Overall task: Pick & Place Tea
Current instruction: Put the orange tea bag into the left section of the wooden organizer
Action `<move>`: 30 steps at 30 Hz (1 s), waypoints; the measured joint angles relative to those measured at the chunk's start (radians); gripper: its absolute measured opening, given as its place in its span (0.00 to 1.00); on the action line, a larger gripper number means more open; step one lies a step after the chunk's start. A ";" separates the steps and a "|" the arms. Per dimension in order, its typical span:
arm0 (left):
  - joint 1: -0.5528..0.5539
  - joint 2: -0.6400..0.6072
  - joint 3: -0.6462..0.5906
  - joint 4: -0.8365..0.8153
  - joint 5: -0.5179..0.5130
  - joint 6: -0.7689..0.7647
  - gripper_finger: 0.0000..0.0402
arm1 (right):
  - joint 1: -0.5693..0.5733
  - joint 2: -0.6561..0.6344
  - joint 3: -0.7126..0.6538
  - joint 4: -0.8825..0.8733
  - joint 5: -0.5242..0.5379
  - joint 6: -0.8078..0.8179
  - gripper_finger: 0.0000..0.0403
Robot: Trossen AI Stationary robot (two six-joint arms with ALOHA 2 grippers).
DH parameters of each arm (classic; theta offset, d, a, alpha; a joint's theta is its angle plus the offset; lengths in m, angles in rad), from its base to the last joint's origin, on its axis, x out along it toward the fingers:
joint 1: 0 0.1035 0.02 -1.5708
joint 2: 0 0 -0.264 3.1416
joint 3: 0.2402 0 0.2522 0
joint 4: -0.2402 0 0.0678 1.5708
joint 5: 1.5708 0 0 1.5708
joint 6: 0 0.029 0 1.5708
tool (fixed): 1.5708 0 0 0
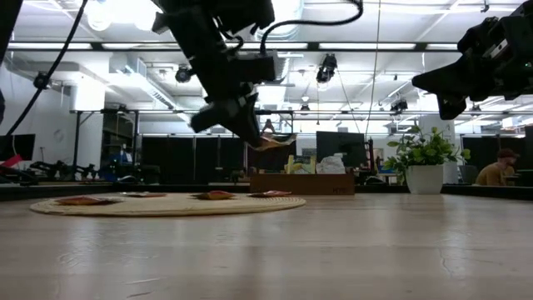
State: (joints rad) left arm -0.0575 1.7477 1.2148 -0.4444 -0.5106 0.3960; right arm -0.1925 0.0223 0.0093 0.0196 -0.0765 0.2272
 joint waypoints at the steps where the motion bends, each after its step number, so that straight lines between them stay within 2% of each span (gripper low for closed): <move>1: 0.014 0.000 -0.001 0.006 -0.018 -0.007 0.00 | 0.000 0.000 0.000 0.000 0.000 0.000 0.02; 7: 0.133 0.001 -0.009 0.052 -0.105 -0.057 0.00 | 0.000 0.000 0.000 0.000 0.000 0.000 0.02; 12: 0.241 0.002 -0.009 0.128 -0.118 -0.052 0.00 | 0.000 0.000 0.000 0.000 0.000 0.000 0.02; 17: 0.323 0.014 -0.009 0.173 -0.079 -0.051 0.00 | 0.000 0.000 0.000 0.000 0.000 0.000 0.02; 23: 0.368 0.066 -0.002 0.194 -0.048 -0.011 0.00 | 0.000 0.000 0.000 0.000 0.000 0.000 0.02; 30: 0.404 0.147 0.093 0.203 -0.018 0.021 0.00 | 0.000 0.000 0.000 0.000 0.000 0.000 0.02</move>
State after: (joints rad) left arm 0.3470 1.8946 1.3074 -0.2411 -0.5286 0.4165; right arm -0.1921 0.0219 0.0093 0.0196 -0.0765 0.2272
